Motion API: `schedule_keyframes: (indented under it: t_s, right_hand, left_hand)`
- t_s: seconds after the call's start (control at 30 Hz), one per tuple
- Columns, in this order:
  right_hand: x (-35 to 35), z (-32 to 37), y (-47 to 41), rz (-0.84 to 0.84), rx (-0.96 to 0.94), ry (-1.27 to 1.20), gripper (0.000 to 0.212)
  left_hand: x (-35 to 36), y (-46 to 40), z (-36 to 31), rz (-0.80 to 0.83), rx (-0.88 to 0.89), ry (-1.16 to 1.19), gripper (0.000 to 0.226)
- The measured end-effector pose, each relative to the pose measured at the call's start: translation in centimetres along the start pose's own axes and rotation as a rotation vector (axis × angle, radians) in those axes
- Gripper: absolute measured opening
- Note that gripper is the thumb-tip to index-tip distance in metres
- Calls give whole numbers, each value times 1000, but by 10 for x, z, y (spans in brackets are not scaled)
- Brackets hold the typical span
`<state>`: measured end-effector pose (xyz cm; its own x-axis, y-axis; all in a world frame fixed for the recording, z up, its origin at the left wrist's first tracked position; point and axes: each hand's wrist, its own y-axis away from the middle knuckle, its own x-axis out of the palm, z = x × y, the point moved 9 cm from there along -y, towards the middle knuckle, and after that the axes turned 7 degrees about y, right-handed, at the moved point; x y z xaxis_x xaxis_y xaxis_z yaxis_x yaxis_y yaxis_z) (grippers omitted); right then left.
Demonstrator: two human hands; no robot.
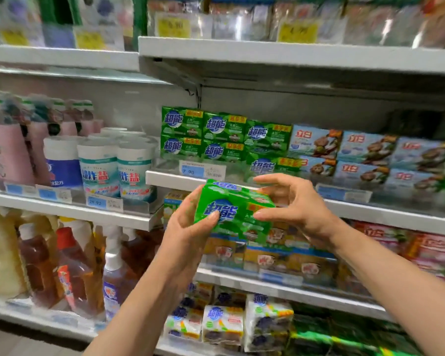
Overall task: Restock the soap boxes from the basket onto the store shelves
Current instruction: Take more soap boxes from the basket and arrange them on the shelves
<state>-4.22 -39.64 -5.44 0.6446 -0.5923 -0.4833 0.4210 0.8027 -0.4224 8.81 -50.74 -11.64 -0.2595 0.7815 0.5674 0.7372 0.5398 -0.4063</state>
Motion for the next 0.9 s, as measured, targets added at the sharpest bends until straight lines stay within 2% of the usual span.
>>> schedule_keyframes:
  t_s: [0.1,0.17,0.27,0.4,0.47,0.53,0.8,0.9]
  right_hand:
    - [-49,20,2,-137,-115,106,67]
    - [-76,28,5,-211,-159,111,68]
    - [-107,43,8,-302,-248,185,67]
    - [-131,47,3,-378,-284,278,65]
    - [-137,44,-3,-393,-283,302,64]
    - [-142,37,-9,-410,-268,307,61]
    - [-135,34,-42,-444,-265,291,51]
    - [-127,32,-64,-401,-238,271,49]
  left_hand:
    - [23,-24,-11,41,54,-396,71]
    - [36,-37,-22,7,174,-703,72]
    - [59,-58,-21,69,383,-1120,69]
    - [47,-81,11,116,293,-1568,83]
    - [40,-81,20,132,310,-1733,93]
    - [37,-80,23,125,339,-1830,97]
    - [41,-84,27,58,327,-1844,100]
    - [39,-84,28,55,325,-1834,102]
